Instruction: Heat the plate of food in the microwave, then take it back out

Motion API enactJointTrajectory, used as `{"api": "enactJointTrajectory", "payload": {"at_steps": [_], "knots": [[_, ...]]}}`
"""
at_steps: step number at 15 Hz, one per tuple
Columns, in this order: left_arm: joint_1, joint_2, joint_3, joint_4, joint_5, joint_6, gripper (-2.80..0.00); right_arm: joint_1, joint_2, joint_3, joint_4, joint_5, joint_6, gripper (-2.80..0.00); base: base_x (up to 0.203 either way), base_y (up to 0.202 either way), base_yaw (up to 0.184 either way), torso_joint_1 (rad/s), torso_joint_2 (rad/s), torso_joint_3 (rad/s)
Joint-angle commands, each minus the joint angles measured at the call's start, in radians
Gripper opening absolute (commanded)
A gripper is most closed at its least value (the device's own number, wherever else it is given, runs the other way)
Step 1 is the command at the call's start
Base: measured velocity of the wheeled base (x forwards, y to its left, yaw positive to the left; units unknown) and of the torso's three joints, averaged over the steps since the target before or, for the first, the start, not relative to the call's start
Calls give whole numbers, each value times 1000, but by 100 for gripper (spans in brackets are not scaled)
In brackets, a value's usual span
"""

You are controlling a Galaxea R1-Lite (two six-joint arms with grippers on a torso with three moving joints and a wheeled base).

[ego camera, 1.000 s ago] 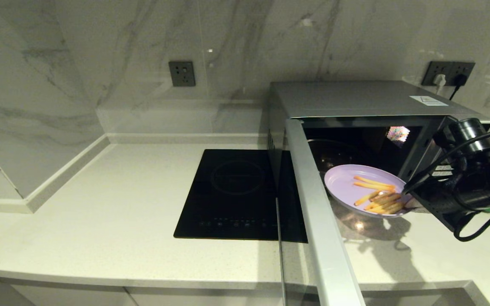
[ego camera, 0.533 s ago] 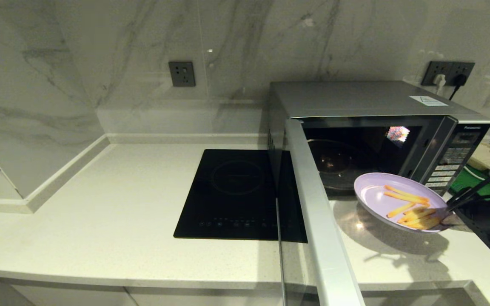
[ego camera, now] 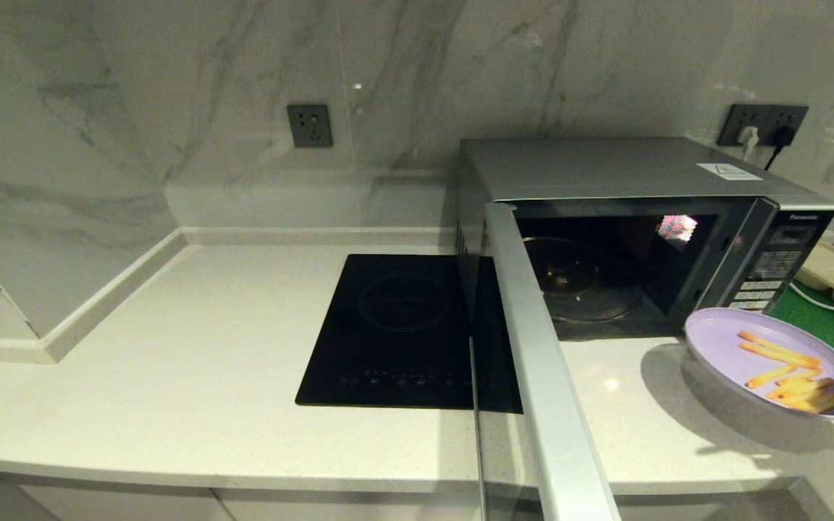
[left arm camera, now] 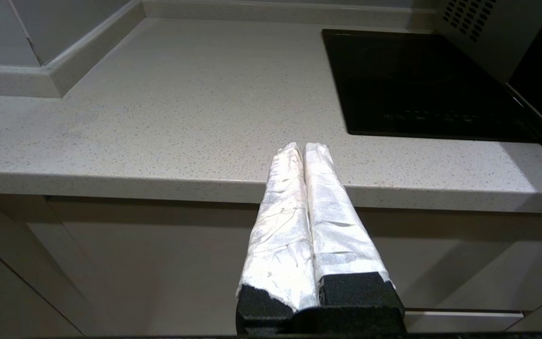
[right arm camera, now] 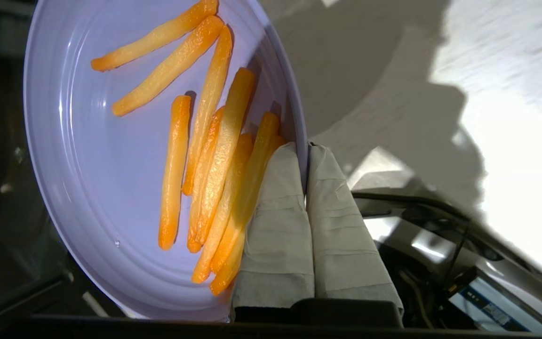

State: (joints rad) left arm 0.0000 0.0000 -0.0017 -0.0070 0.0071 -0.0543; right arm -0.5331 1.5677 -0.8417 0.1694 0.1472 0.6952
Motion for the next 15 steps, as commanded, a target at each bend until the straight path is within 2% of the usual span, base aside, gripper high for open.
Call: {"api": "enactJointTrajectory", "payload": {"at_steps": [1, 6, 9, 15], "knots": [[0, 0, 0, -1, 1, -1, -280, -124, 30, 2, 0, 43, -52, -280, 0, 0, 0, 0, 0, 0], [0, 0, 0, -1, 1, -1, -280, -290, 115, -6, -39, 109, -162, -280, 0, 0, 0, 0, 0, 0], [0, 0, 0, -1, 1, -1, -280, -343, 207, 7, -160, 125, -178, -280, 0, 0, 0, 0, 0, 0], [0, 0, 0, -1, 1, -1, -280, -406, 291, -5, -226, 151, -226, -280, 0, 0, 0, 0, 0, 0]]}}
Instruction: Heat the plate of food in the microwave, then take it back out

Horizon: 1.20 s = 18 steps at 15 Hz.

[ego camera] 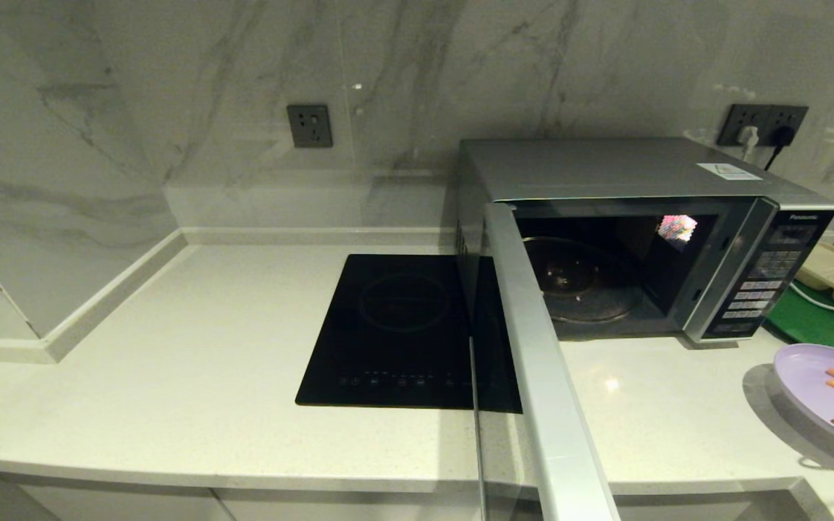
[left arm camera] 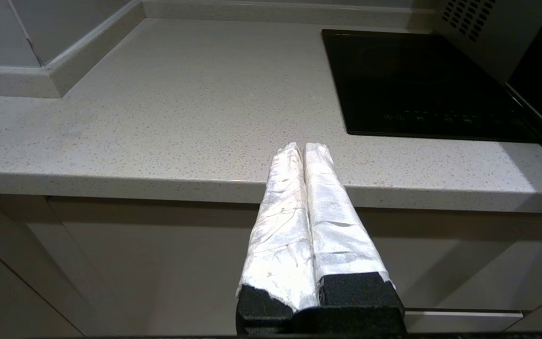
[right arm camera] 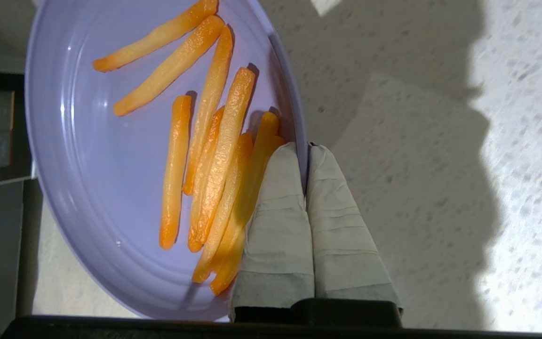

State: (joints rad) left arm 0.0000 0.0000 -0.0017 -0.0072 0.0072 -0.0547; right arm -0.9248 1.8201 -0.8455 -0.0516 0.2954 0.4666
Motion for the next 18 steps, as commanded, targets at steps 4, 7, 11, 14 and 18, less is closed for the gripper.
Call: {"api": "enactJointTrajectory", "payload": {"at_steps": [4, 7, 11, 14, 18], "knots": [[0, 0, 0, 0, 1, -1, -280, -68, 100, -12, -25, 19, -33, -280, 0, 0, 0, 0, 0, 0], [0, 0, 0, 0, 1, -1, -280, -114, 149, -44, -25, 39, -67, -280, 0, 0, 0, 0, 0, 0], [0, 0, 0, 0, 1, -1, -280, -131, 174, -61, -25, 43, -75, -280, 0, 0, 0, 0, 0, 0], [0, 0, 0, 0, 1, -1, -280, -131, 181, -64, -25, 59, -81, -280, 0, 0, 0, 0, 0, 0], [0, 0, 0, 0, 1, -1, -280, -131, 191, -67, -25, 59, -83, -280, 0, 0, 0, 0, 0, 0]]}}
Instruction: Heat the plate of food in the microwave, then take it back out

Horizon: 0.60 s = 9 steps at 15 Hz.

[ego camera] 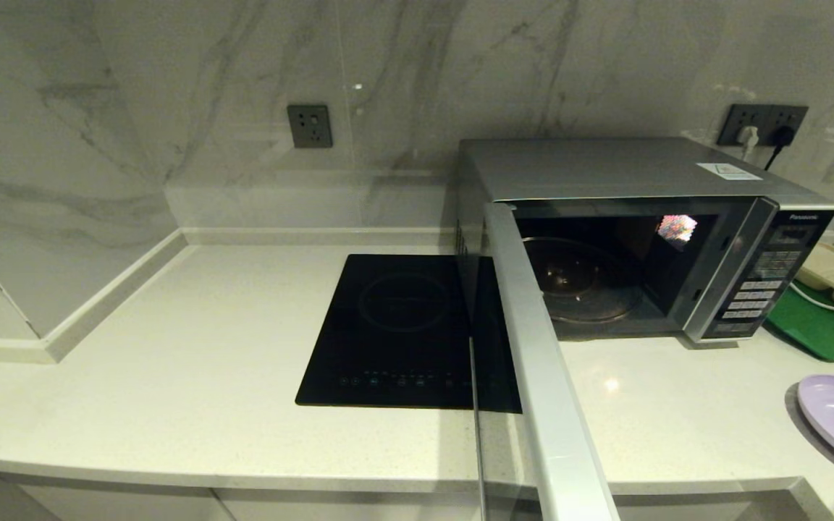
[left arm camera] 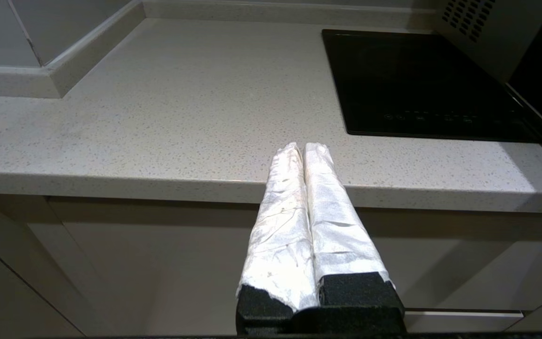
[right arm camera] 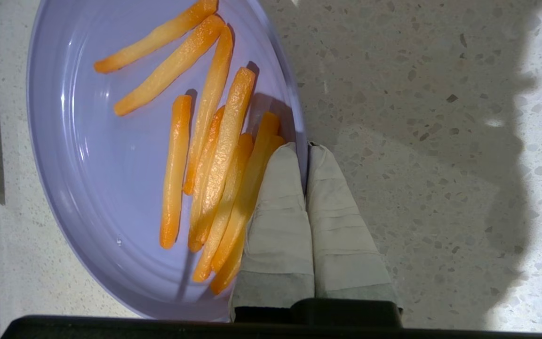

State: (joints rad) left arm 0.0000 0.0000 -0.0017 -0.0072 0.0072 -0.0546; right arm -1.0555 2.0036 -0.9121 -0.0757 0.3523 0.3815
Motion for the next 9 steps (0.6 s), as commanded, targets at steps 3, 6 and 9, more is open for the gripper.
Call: {"api": "enactJointTrajectory", "payload": {"at_steps": [3, 6, 9], "knots": [[0, 0, 0, 0, 0, -1, -280, 0, 23, -1, -1, 2, -1, -280, 0, 0, 0, 0, 0, 0], [0, 0, 0, 0, 0, -1, -280, -1, 25, -1, -1, 2, -25, -280, 0, 0, 0, 0, 0, 0], [0, 0, 0, 0, 0, -1, -280, -1, 31, 1, -15, 1, -26, 0, 0, 0, 0, 0, 0, 0]]}}
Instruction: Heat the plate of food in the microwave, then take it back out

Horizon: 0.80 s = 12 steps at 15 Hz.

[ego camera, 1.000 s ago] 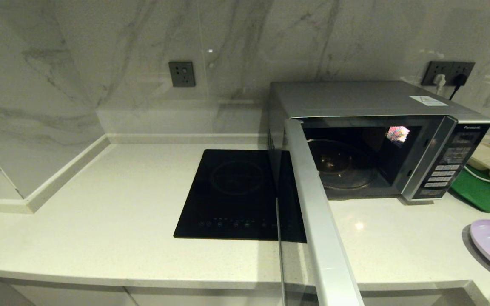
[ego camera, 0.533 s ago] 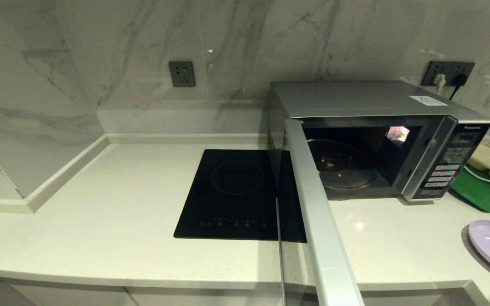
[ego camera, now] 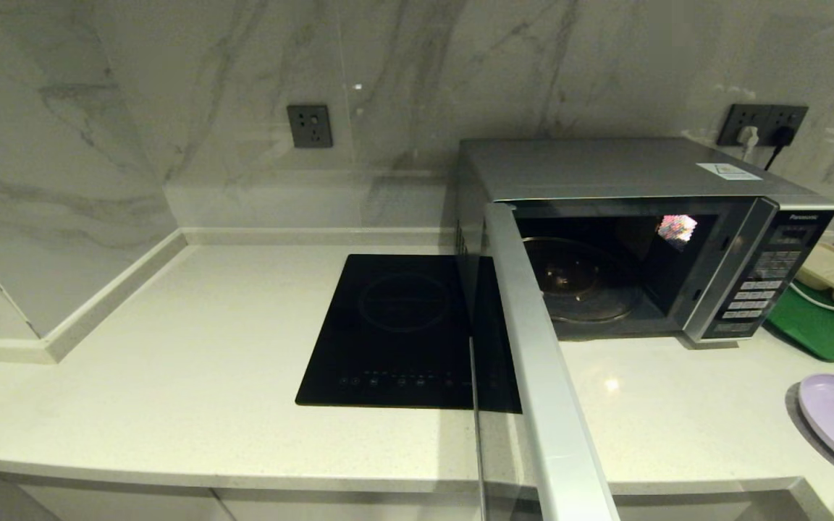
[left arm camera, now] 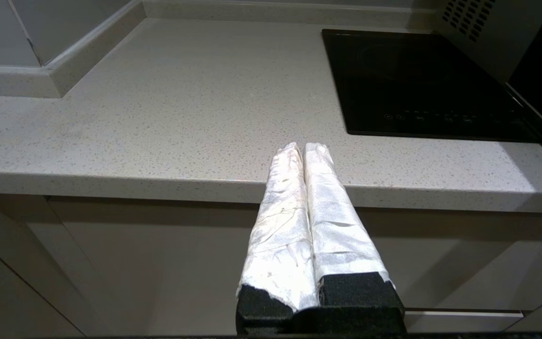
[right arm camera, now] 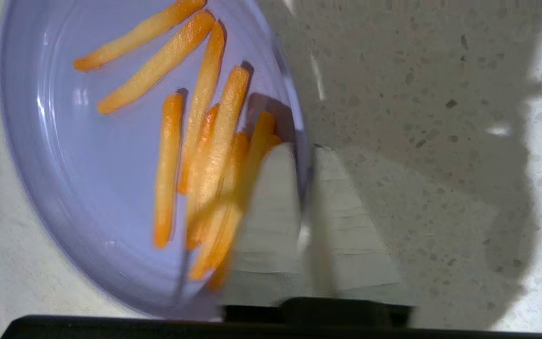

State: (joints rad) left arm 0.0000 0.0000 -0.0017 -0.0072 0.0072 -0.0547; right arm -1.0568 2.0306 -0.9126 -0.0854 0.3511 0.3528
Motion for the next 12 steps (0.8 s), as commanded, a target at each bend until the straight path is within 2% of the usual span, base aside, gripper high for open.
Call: {"api": "enactJointTrajectory", "payload": {"at_steps": [1, 7, 9, 11, 12], "knots": [[0, 0, 0, 1, 0, -1, -280, 0, 3, 1, -10, 3, 3, 0, 0, 0, 0, 0, 0, 0], [0, 0, 0, 0, 0, -1, -280, -2, -85, 4, -5, 12, 4, 0, 0, 0, 0, 0, 0, 0], [0, 0, 0, 0, 0, -1, -280, -1, -178, 8, 24, 52, 2, 0, 0, 0, 0, 0, 0, 0], [0, 0, 0, 0, 0, -1, -280, 9, -290, -19, 135, 96, -3, 0, 0, 0, 0, 0, 0, 0], [0, 0, 0, 0, 0, -1, -280, 28, -349, -57, 250, 112, -14, 0, 0, 0, 0, 0, 0, 0]]}}
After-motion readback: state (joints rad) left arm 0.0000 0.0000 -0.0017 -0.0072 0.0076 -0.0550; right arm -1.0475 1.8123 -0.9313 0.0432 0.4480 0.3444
